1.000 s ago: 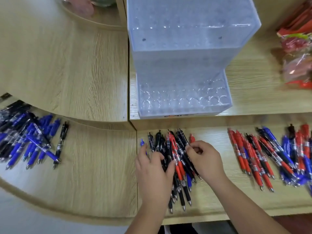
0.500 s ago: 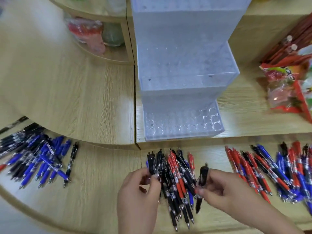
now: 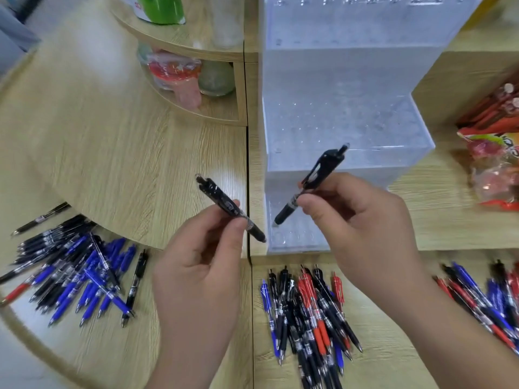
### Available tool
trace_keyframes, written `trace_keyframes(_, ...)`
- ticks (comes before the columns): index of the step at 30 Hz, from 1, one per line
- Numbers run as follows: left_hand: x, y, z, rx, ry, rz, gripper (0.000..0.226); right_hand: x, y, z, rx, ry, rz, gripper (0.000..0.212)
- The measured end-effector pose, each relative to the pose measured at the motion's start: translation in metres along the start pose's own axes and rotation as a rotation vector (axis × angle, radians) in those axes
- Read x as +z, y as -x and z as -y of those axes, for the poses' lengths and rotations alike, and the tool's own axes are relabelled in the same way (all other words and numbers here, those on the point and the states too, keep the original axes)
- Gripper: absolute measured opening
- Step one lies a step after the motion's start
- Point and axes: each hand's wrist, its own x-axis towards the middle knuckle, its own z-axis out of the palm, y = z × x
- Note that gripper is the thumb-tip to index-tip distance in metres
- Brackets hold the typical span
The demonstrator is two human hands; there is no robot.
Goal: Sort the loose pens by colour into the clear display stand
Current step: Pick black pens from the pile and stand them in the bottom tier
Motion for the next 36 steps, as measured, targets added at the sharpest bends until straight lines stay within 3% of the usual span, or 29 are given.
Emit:
trace_keyframes(3,-0.001,-0.004,0.003,0.02,-0.009,0.004,0.019,0.005,0.002,-0.004,-0.059,0.096,0.031,0.006)
trace_keyframes(7,-0.001,-0.007,0.005,0.04,-0.019,0.008,0.025,0.003,0.005,-0.005,-0.123,0.223,0.073,0.018)
trace_keyframes(14,0.004,-0.011,0.005,0.063,-0.006,0.028,0.025,0.009,0.013,-0.015,-0.22,0.475,0.164,0.028)
trace_keyframes(18,0.009,-0.017,0.005,0.076,0.032,0.043,0.026,0.015,0.01,-0.018,-0.235,0.469,0.169,0.006)
trace_keyframes(24,0.012,-0.022,0.004,0.121,0.017,0.095,0.03,0.015,0.008,-0.018,-0.318,0.532,0.151,0.018)
trace_keyframes(30,0.013,-0.029,0.005,0.14,-0.006,0.174,0.034,0.002,-0.005,-0.013,-0.081,0.275,0.397,0.012)
trace_keyframes(33,0.014,-0.033,0.006,0.135,-0.009,0.247,0.03,-0.005,-0.007,-0.013,-0.125,0.209,0.432,0.013)
trace_keyframes(35,0.015,-0.035,0.006,0.139,-0.013,0.281,0.029,-0.002,-0.006,-0.015,-0.166,0.257,0.426,0.004)
trace_keyframes(36,0.016,-0.036,0.006,0.142,-0.017,0.289,0.03,0.001,-0.006,-0.014,-0.21,0.314,0.412,0.01)
